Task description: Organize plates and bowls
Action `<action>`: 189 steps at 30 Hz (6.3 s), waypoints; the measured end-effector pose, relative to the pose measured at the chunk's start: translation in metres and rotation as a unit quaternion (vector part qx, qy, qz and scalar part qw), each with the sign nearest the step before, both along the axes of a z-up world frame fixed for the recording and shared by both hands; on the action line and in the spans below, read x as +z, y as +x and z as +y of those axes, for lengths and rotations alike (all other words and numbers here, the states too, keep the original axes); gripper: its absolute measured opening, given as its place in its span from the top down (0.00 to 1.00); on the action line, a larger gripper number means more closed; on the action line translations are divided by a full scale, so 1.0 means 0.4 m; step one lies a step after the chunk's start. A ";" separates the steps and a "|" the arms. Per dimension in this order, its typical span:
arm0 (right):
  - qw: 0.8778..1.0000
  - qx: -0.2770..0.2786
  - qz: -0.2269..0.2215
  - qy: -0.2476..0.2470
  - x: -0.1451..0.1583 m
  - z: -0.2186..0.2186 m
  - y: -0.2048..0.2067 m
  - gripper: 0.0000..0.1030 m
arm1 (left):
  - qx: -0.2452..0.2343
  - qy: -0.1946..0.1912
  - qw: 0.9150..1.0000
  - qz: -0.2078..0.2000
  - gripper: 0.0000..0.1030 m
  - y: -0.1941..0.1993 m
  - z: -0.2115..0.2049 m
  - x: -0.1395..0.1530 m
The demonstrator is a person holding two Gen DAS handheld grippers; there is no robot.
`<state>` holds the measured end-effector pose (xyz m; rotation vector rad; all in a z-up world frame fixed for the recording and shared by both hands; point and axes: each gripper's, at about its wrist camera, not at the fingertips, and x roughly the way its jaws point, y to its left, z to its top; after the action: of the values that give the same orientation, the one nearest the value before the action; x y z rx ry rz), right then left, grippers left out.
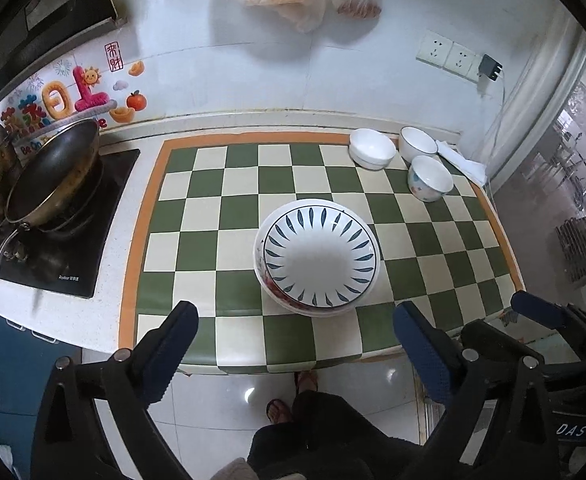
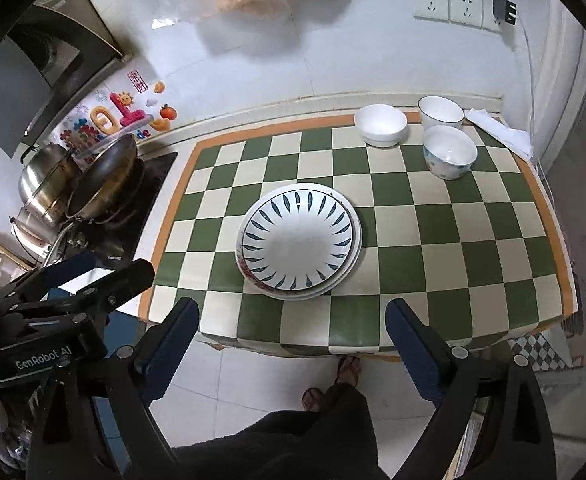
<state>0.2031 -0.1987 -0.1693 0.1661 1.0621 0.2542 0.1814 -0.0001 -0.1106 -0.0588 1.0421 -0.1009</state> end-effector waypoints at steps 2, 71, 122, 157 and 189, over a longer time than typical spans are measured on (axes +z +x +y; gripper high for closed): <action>1.000 -0.005 0.000 0.012 0.002 -0.011 -0.006 0.06 | -0.002 -0.003 1.000 -0.001 0.03 -0.002 -0.003 0.000; 0.983 0.006 0.167 0.074 -0.437 -0.376 1.162 0.88 | -0.026 -0.050 0.982 0.178 0.79 0.985 -0.395 -0.383; 0.961 -0.040 0.261 0.085 -0.596 -0.573 0.631 0.85 | -0.116 0.003 0.956 0.269 0.79 0.595 -0.615 -0.544; 0.961 -0.119 0.216 0.127 -0.597 -0.748 0.960 0.87 | -0.108 -0.053 0.958 0.261 0.84 0.986 -0.721 -0.558; 0.980 -0.064 0.151 0.114 -0.327 -0.634 0.657 0.87 | -0.130 -0.069 0.971 0.187 0.84 0.681 -0.613 -0.303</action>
<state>0.4659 -0.4524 -0.2999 0.4894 1.3169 0.2383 0.4536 -0.2452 -0.2316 -0.0687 1.4161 -0.4130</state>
